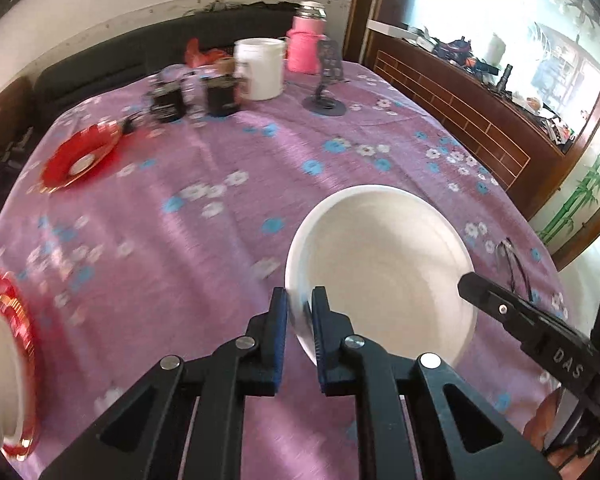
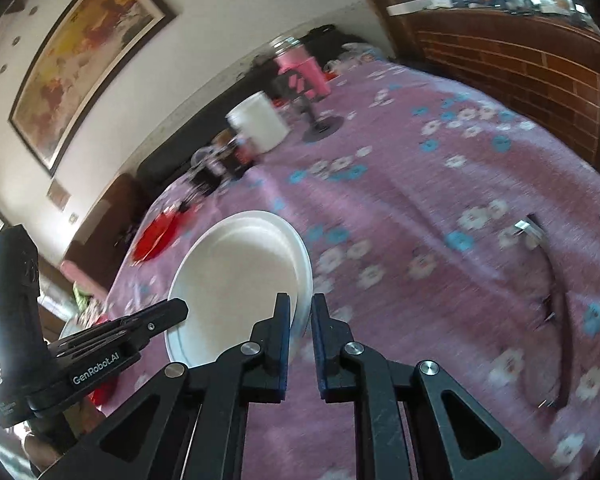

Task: Organize plates and bowls
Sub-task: 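Close the left gripper on the small white bowl rim beside the right gripper, then carry the small white bowl with both grippers over the bowl stack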

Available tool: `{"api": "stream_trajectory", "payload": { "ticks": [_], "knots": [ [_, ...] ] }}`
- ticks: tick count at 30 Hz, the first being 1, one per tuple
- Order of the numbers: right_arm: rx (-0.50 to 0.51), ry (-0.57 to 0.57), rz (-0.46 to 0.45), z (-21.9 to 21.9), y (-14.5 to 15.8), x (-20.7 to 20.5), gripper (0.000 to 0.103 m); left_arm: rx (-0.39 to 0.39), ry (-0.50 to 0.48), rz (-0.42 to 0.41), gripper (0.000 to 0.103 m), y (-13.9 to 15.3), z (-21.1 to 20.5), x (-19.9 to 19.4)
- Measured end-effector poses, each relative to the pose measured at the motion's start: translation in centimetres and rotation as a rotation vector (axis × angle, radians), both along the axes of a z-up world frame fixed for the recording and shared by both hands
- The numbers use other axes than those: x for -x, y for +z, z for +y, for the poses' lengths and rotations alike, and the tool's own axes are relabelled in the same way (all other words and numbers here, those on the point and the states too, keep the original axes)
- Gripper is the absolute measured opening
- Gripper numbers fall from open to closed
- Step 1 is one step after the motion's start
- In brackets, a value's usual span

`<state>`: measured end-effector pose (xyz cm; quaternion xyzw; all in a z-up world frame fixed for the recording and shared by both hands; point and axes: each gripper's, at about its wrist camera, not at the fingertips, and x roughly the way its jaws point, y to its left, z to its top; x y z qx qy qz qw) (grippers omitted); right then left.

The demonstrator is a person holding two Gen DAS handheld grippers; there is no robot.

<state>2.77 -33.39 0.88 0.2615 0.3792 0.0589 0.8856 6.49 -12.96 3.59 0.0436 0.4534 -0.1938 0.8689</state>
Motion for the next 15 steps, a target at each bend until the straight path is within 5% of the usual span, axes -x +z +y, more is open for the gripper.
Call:
{"api": "stream_trajectory", "payload": {
  "ticks": [8,15],
  "knots": [
    [0.012,0.158,0.046,7.0,-1.3,0.0,0.011,0.015,0.108,0.001,0.012,-0.9,7.8,3.4],
    [0.042,0.181,0.053,8.9,-1.7,-0.1,0.014,0.059,0.110,0.037,0.012,-3.1,9.9,3.2]
  ]
}}
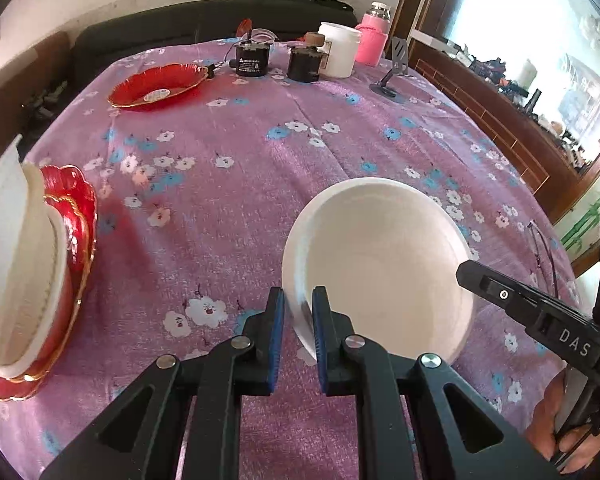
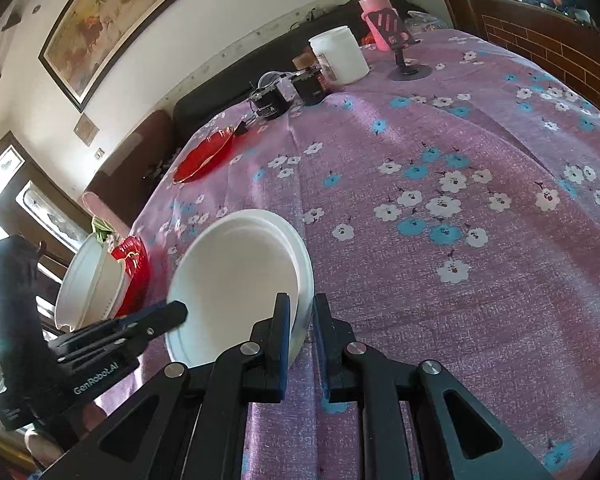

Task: Organize plates and bowls
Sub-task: 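Carry the small white bowl with both grippers over the bowl stack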

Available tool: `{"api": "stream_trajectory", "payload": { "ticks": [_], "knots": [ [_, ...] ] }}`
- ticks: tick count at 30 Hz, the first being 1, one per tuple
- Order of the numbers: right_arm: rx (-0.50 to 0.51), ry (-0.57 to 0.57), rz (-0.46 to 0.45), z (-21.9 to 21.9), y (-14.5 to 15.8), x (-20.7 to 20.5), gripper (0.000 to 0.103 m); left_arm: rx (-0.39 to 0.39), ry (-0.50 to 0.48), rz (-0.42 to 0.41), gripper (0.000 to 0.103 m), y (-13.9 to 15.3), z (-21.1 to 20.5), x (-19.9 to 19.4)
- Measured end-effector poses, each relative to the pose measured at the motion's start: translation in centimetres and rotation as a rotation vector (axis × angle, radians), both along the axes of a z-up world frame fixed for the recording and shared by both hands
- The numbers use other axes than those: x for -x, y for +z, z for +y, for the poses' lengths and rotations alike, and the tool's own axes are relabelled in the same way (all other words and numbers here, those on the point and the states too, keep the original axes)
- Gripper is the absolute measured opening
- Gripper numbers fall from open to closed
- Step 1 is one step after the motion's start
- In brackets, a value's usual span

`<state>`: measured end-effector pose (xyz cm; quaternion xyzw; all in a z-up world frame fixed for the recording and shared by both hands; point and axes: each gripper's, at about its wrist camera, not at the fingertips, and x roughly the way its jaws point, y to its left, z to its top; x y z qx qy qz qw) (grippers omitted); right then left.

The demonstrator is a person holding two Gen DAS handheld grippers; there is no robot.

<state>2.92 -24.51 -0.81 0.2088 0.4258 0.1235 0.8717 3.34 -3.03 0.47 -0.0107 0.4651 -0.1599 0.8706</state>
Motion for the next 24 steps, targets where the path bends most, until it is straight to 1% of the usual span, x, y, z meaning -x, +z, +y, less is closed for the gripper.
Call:
{"api": "stream_trajectory", "payload": {
  "ticks": [3,4,5,7,10,12,13,17,21,24],
  "knots": [
    [0.020,-0.007,0.003,0.0,0.0,0.2,0.014,0.022,-0.016,-0.015,0.015,0.0,0.0,0.1],
    [0.032,-0.010,0.001,0.1,0.1,0.4,0.014,0.031,-0.024,-0.017,0.018,-0.1,0.0,0.1],
    [0.036,-0.010,-0.001,0.1,0.1,0.5,0.014,0.041,-0.028,-0.021,0.024,-0.1,0.0,0.1],
    [0.053,-0.012,-0.006,0.3,0.1,0.7,0.014,0.044,-0.023,-0.033,0.026,-0.2,0.1,0.1],
    [0.092,-0.022,-0.011,0.6,0.0,1.0,0.013,0.037,-0.023,-0.043,0.026,-0.3,0.0,0.2],
    [0.107,-0.034,-0.019,0.8,0.0,1.2,0.012,0.029,-0.036,-0.054,0.019,-0.2,-0.3,0.5],
    [0.109,-0.037,-0.021,0.8,0.1,1.3,0.012,0.021,-0.041,-0.062,0.012,-0.1,-0.5,0.7],
    [0.123,-0.043,-0.035,1.1,0.7,1.7,0.012,-0.016,-0.040,-0.114,0.013,0.5,-0.8,1.6],
    [0.131,-0.039,-0.054,1.4,1.6,2.1,0.012,-0.012,-0.037,-0.131,0.013,1.0,-0.3,2.0],
    [0.137,-0.029,-0.062,1.8,2.0,2.4,0.012,-0.029,-0.025,-0.144,0.013,1.3,0.0,2.3]
  ]
}}
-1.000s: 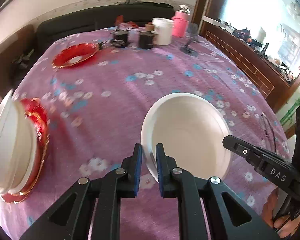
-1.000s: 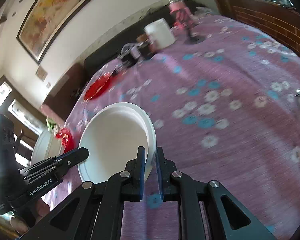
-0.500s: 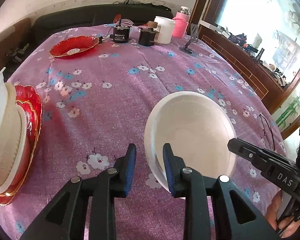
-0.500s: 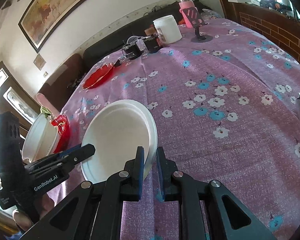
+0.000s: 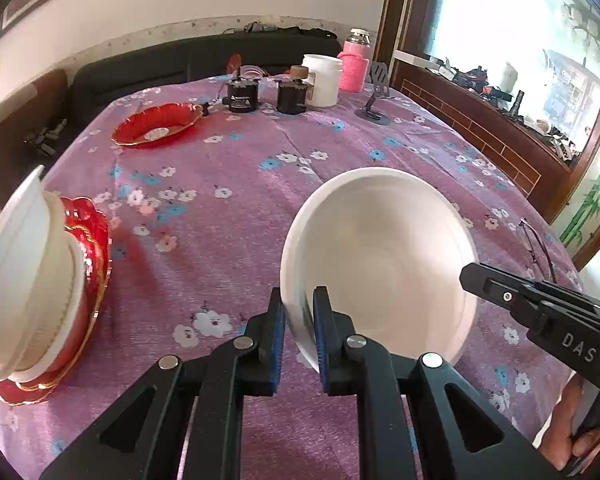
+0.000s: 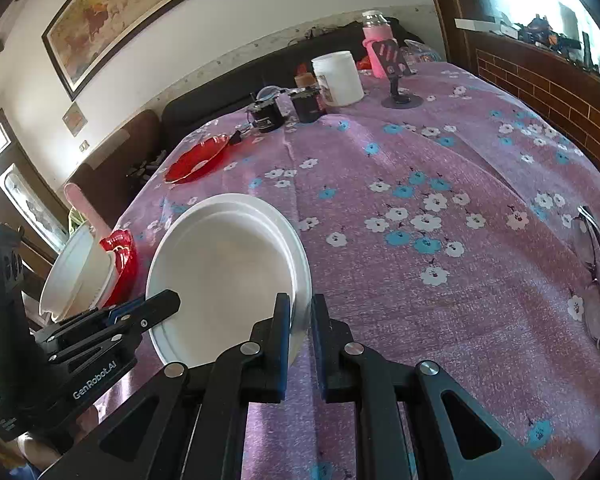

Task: Organize plates and bowls
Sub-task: 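Carry the small white bowl with both grippers over the bowl stack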

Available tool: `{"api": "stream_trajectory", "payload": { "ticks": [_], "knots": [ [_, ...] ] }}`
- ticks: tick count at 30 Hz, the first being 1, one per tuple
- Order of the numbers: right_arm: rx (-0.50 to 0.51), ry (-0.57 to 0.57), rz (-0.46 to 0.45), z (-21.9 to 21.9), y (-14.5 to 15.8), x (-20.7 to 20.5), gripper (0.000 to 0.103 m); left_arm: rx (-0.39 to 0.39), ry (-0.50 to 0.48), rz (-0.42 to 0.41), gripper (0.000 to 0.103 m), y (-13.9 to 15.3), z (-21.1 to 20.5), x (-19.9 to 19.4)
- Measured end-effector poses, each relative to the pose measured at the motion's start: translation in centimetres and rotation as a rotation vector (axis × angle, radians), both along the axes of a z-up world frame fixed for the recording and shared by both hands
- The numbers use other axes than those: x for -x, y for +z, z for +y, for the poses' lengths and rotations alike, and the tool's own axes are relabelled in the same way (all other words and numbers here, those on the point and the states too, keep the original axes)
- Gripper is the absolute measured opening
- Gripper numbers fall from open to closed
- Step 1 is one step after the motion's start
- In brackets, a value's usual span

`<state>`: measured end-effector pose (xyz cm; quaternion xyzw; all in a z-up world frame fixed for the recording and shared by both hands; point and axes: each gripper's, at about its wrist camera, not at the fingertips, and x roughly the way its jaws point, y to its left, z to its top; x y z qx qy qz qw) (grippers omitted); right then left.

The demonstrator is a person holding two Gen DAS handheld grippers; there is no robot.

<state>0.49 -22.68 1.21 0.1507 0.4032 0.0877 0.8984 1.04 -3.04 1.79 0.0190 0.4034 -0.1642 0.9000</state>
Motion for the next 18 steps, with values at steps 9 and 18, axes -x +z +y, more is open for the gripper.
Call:
{"api": "stream_trajectory", "payload": {
  "ticks": [9,18],
  "knots": [
    [0.004,0.030,-0.032,1.4,1.5,0.4,0.012,0.005,0.025,-0.044,0.013,1.6,1.5,1.1],
    [0.025,0.096,-0.127,4.5,5.5,0.8,0.012,0.034,0.084,-0.129,0.013,5.2,4.8,2.6]
  ]
}}
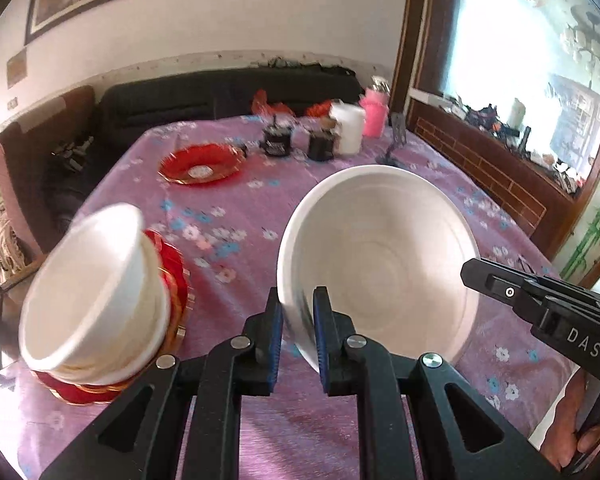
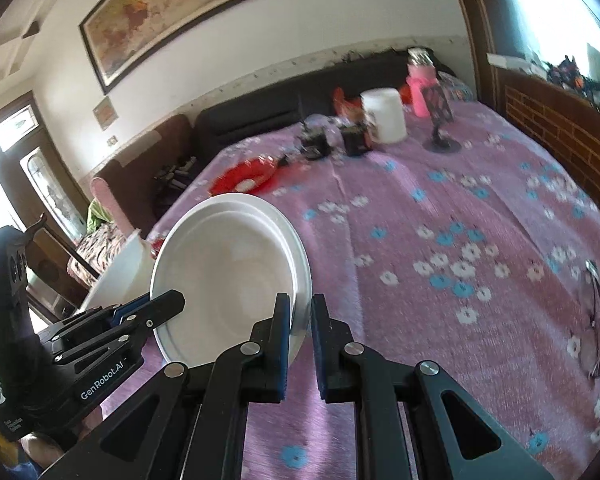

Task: Organize plates and bowls
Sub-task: 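Carry the small white bowl with both grippers over the bowl stack, then lower the small white bowl into the large white bowl with both grippers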

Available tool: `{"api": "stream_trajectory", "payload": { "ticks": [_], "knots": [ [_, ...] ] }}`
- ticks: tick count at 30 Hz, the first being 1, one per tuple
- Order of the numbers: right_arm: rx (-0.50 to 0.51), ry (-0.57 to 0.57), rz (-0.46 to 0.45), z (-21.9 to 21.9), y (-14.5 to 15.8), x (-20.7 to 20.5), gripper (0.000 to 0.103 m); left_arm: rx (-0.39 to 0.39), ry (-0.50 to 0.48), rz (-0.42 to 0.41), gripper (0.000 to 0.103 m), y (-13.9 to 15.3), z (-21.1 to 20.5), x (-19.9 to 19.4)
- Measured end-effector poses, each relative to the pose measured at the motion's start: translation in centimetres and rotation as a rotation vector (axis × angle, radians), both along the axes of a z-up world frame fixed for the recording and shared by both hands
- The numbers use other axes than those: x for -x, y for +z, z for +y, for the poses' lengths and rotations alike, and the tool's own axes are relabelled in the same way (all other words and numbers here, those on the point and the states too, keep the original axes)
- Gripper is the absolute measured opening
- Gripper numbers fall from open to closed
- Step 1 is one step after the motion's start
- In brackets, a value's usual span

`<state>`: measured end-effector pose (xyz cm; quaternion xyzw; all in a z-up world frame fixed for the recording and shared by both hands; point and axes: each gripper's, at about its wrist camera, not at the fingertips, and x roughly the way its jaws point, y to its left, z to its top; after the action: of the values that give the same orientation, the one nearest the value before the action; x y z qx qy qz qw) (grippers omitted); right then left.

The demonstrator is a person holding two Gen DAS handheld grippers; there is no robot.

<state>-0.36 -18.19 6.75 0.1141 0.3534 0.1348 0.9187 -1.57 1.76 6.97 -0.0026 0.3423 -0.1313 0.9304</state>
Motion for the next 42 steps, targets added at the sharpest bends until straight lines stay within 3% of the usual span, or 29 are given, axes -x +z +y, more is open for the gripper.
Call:
{"api": "stream_trajectory", "payload": {
  "ticks": [6,23,32,42],
  "knots": [
    [0.004,0.070,-0.071,3.2,2.6,-0.1,0.012,0.024,0.070,-0.051,0.013,2.2,3.1,0.6],
    [-0.010,0.271,-0.146,13.0,7.2,-2.8,0.012,0.063,0.269,-0.156,0.013,6.7,13.1,2.5],
    [0.005,0.344,-0.098,17.9,6.2,-5.5,0.012,0.073,0.350,-0.152,0.013,6.6,16.6,2.1],
    [0.070,0.383,-0.027,21.6,3.4,-7.6,0.013,0.095,0.401,-0.086,0.014,4.1,19.6,0.9]
  ]
}}
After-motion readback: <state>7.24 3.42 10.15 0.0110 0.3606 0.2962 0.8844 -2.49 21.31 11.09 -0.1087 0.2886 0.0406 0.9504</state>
